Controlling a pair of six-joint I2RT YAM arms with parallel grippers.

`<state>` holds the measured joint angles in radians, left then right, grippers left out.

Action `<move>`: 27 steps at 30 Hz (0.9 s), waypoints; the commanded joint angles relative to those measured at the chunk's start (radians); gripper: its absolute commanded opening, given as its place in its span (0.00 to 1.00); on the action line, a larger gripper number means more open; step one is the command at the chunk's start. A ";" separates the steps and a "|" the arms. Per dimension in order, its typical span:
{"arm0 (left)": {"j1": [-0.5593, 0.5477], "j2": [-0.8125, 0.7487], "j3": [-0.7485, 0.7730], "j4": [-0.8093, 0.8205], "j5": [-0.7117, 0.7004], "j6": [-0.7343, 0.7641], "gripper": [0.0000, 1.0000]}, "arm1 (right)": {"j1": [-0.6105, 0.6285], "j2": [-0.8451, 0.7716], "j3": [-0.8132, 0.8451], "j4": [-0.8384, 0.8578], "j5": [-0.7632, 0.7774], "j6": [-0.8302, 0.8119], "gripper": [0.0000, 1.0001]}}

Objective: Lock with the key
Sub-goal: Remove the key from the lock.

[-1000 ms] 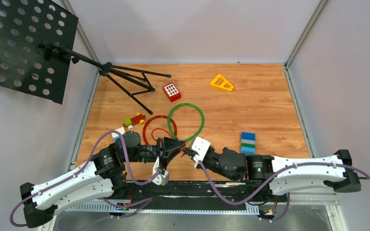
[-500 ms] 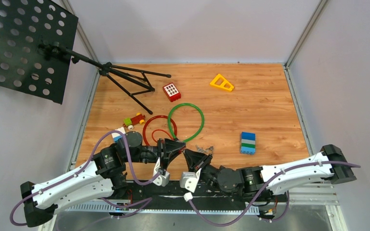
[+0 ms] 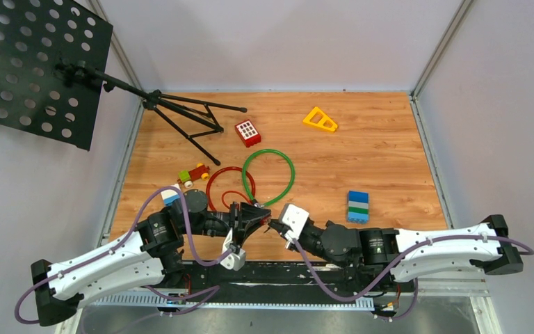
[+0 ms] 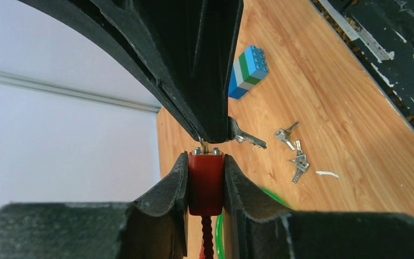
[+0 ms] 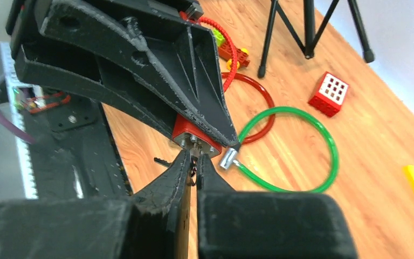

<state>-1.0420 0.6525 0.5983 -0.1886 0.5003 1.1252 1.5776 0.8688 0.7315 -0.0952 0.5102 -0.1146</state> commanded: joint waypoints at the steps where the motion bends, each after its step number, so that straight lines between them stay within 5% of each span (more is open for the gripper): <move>1: 0.014 -0.023 0.014 -0.073 -0.036 0.008 0.00 | 0.073 0.045 0.052 -0.111 0.325 -0.308 0.00; 4: 0.015 -0.023 0.013 -0.074 -0.043 0.010 0.00 | 0.144 0.132 0.009 -0.014 0.491 -0.634 0.00; 9: 0.015 -0.024 0.013 -0.074 -0.042 0.010 0.00 | 0.179 0.163 -0.078 0.179 0.549 -0.901 0.00; 15: 0.014 -0.025 0.013 -0.074 -0.045 0.010 0.00 | 0.207 0.134 -0.085 0.153 0.564 -0.857 0.00; 17: 0.014 -0.025 0.012 -0.076 -0.046 0.011 0.00 | 0.208 0.118 -0.058 0.108 0.540 -0.754 0.00; 22: 0.015 -0.023 0.013 -0.076 -0.047 0.012 0.00 | 0.147 0.024 0.047 -0.104 0.312 -0.084 0.00; 27: 0.014 -0.021 0.012 -0.076 -0.048 0.011 0.00 | 0.095 -0.060 -0.018 -0.010 0.139 0.299 0.00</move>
<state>-1.0286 0.6384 0.5972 -0.2657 0.4610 1.1469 1.7039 0.8631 0.7238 -0.1265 0.7731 -0.2520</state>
